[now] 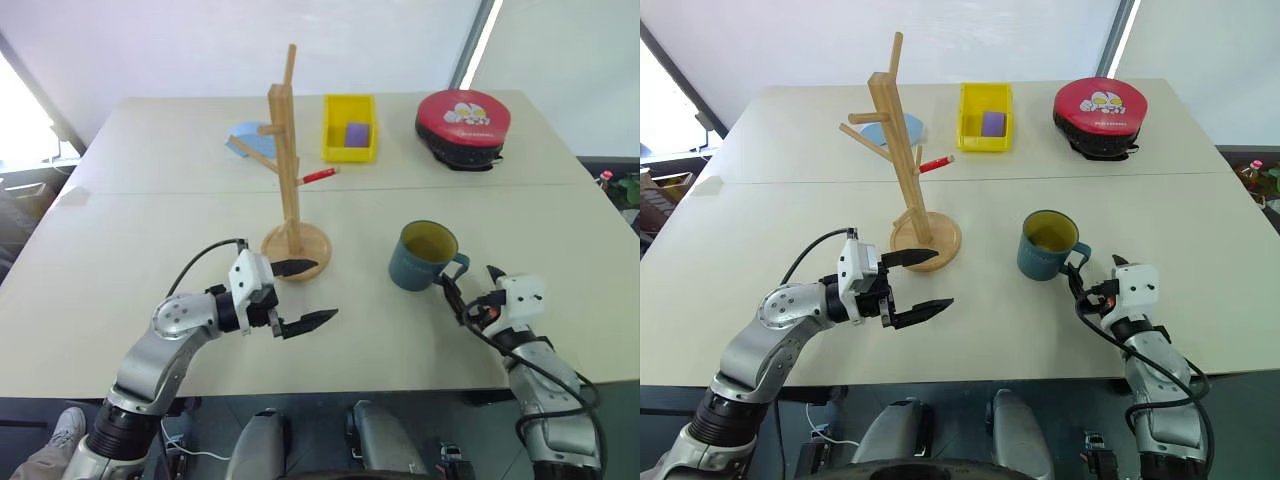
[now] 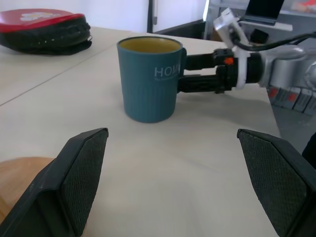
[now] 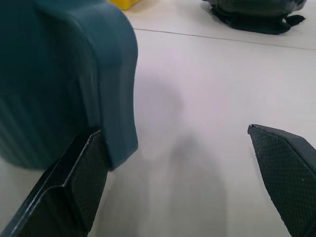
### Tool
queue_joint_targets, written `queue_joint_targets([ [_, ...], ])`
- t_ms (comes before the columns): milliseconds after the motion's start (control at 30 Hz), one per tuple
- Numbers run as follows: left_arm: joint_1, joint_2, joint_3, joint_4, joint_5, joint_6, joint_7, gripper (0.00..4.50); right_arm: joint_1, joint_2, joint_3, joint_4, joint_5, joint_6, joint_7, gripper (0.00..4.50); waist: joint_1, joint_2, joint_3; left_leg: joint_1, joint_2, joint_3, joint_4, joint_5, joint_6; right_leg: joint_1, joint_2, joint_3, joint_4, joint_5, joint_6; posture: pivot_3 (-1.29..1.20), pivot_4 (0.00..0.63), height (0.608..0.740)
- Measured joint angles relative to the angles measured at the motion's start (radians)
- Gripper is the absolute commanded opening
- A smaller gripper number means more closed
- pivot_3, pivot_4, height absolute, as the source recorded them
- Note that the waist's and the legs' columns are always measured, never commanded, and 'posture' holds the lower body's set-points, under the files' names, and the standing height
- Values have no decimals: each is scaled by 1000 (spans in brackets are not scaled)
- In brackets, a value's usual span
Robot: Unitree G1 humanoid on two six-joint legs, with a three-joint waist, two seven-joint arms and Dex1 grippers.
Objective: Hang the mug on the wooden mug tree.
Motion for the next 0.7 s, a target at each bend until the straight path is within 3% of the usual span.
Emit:
queue_joint_targets([
  [100,0,0,0,0,0,2,5,4500,-21,8,9,24,0,-8,1,3519,0,0,0,0,0,0,0,0,0,0,0,0,0,0,0,0,150,740],
  [300,4,0,1,0,2,-1,19,4500,-50,23,28,50,10,-20,22,385,0,0,0,0,0,0,0,0,0,0,0,0,0,0,0,0,150,740],
  [333,4,0,1,0,2,-2,20,4500,-51,24,33,50,12,-22,26,21,0,0,0,0,0,0,0,0,0,0,0,0,0,0,0,0,150,740],
  [533,4,10,20,1,0,-1,29,4500,-51,7,48,36,2,-26,53,21,0,0,0,0,0,0,0,0,0,0,0,0,0,0,0,0,150,740],
  [700,27,31,102,3,-23,1,42,4500,-70,-153,161,-95,-125,-60,152,21,-5,0,0,0,1,0,0,0,0,0,1,-1,0,0,0,0,150,740],
])
